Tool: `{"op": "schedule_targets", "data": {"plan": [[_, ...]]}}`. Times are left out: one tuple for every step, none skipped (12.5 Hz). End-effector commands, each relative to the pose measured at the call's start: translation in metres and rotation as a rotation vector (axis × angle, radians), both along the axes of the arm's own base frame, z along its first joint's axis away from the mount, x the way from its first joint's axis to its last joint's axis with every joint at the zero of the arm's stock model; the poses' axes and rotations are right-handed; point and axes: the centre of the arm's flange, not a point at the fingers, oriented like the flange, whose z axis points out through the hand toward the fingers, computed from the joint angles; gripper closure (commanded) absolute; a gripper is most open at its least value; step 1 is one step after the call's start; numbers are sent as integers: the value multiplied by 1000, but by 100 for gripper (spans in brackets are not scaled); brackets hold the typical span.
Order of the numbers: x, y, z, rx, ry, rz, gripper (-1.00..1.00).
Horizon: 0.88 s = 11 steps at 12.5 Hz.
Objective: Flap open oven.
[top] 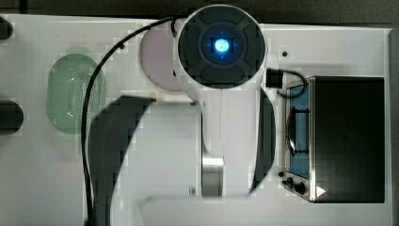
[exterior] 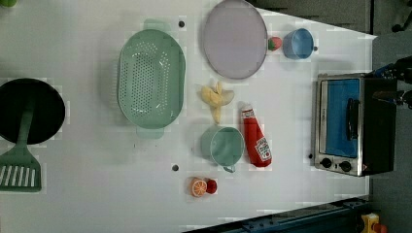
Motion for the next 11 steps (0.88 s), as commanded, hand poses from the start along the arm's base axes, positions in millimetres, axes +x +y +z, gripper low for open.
{"op": "schedule_targets", "data": {"plan": [[-123, -27, 85, 26, -9, 4, -58], [-123, -27, 85, 26, -9, 4, -80], [-123, -27, 85, 26, -9, 4, -100], [-123, -27, 85, 26, -10, 4, -100], [-123, -27, 85, 26, -9, 4, -100], [-123, -27, 85, 26, -9, 4, -90], [-123, -27, 85, 26, -9, 4, -65], [-123, -27, 85, 26, -9, 4, -39], [-123, -27, 85, 26, -9, 4, -14], [-123, -27, 84, 26, -8, 3, 9], [-122, -28, 83, 26, -6, 2, 31]]}}
